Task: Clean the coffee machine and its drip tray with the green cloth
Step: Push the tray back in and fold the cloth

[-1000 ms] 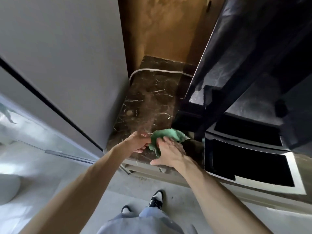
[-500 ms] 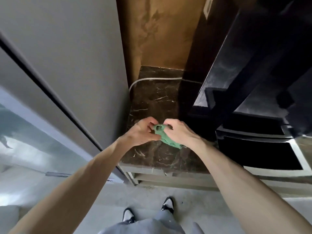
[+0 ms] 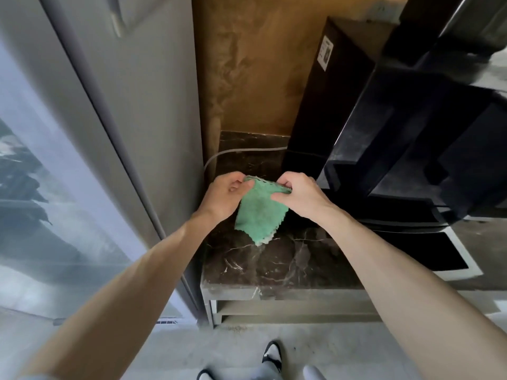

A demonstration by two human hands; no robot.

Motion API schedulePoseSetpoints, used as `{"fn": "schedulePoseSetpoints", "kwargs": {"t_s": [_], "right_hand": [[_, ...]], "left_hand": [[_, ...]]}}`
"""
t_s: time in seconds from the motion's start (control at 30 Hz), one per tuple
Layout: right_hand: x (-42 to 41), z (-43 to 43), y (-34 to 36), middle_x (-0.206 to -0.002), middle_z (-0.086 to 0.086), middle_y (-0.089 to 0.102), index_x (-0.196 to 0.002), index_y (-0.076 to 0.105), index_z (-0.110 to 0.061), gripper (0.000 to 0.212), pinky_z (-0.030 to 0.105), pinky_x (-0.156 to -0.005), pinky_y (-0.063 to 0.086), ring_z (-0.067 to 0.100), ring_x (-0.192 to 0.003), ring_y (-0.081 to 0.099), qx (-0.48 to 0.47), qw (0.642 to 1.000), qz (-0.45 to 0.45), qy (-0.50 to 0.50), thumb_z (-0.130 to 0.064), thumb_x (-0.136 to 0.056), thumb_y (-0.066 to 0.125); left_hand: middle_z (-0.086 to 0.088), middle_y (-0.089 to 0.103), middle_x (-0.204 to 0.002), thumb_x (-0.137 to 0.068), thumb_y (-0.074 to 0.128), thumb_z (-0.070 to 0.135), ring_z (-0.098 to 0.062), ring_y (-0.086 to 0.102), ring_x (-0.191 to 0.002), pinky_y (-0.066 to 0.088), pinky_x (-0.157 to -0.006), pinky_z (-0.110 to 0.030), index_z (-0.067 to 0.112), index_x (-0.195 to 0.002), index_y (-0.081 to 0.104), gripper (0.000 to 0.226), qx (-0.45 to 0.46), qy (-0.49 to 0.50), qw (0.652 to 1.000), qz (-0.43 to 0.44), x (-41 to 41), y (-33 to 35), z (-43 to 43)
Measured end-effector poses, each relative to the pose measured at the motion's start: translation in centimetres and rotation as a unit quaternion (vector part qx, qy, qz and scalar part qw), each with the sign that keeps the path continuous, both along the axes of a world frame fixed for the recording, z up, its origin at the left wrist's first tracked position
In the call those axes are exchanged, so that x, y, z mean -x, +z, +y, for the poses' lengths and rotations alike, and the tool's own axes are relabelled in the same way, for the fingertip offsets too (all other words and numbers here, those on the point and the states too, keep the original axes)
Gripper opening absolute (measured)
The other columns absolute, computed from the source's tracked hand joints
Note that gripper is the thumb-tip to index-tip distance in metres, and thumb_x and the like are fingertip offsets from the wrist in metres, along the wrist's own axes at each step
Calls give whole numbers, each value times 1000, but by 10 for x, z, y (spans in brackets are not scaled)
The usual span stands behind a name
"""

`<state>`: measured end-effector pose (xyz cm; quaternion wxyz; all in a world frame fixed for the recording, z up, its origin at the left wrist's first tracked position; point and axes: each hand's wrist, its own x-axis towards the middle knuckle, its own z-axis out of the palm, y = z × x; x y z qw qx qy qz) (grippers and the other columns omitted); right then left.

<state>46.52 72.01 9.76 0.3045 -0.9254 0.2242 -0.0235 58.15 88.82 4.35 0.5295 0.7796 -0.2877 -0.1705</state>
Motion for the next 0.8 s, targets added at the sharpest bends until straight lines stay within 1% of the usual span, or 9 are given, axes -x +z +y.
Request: {"fn": "schedulePoseSetpoints", "kwargs": {"t_s": [0.07, 0.2, 0.3, 0.37, 0.5, 0.6, 0.63, 0.73, 0.8], "right_hand": [[-7, -3, 9, -89, -10, 67, -100, 71, -24, 14, 18, -55, 38, -1, -74, 59, 12, 999, -42, -23, -32, -90, 75], [-23, -9, 25, -97, -9, 73, -102, 78, -24, 11, 29, -80, 49, 13, -99, 65, 29, 992, -115, -49, -27, -92, 73], [-28, -10, 23, -100, -10, 74, -102, 77, -28, 10, 33, -83, 51, 13, -100, 64, 35, 990, -126, -49, -26, -94, 71], [-20, -9, 12, -96, -12, 73, -101, 76, -28, 11, 29, -78, 48, 10, -95, 64, 24, 995, -94, -27, -24, -94, 69], [10, 0, -37, -87, -12, 73, -98, 76, -27, 12, 29, -69, 56, 5, -81, 68, -30, 999, -17, 5, -22, -91, 68], [32, 11, -73, -87, -10, 74, -96, 75, -26, 10, 34, -69, 60, 10, -78, 71, -57, 995, 74, 25, -23, -89, 69], [37, 14, -82, -88, -10, 74, -95, 75, -26, 9, 33, -67, 59, 10, -77, 71, -68, 991, 105, 39, -23, -88, 70], [48, 20, -100, -87, -11, 69, -90, 69, -29, 6, 21, -57, 43, 2, -67, 60, -76, 972, 199, 99, -24, -88, 72], [49, 22, -106, -89, -8, 70, -92, 70, -26, 7, 24, -60, 43, 6, -70, 59, -80, 958, 243, 126, -24, -87, 74]], "left_hand": [[4, 76, -97, -100, 65, 38, -11, 71, -96, 56, -96, -39, 18, -97, 74, 22, 17, 20, 1000, -6, -6, 14, -4], [11, 74, -97, -99, 68, 32, -11, 70, -96, 58, -96, -41, 29, -99, 73, 6, 56, 53, 997, -31, -24, 36, -14], [12, 75, -98, -101, 66, 26, -10, 70, -99, 57, -95, -36, 35, -95, 70, 11, 79, 41, 996, -22, -25, 39, -15], [8, 75, -101, -102, 63, 27, -11, 70, -102, 56, -95, -34, 33, -98, 68, 9, 62, 22, 998, 1, -18, 26, -10], [9, 75, -98, -102, 62, 30, -9, 72, -99, 59, -89, -36, 38, -93, 64, 12, -20, -39, 999, 33, 3, -33, 13], [12, 74, -94, -103, 61, 28, -5, 71, -93, 56, -82, -27, 34, -91, 63, 14, -82, -91, 991, 56, 26, -70, 34], [12, 73, -90, -103, 61, 29, -6, 70, -89, 55, -80, -27, 34, -91, 62, 13, -112, -104, 986, 62, 32, -78, 41], [7, 71, -77, -101, 65, 31, -11, 70, -73, 57, -68, -30, 30, -86, 63, 15, -174, -133, 972, 88, 44, -96, 51], [2, 69, -74, -101, 66, 28, -7, 64, -66, 53, -62, -31, 24, -84, 65, 17, -204, -149, 962, 101, 47, -99, 51]]}}
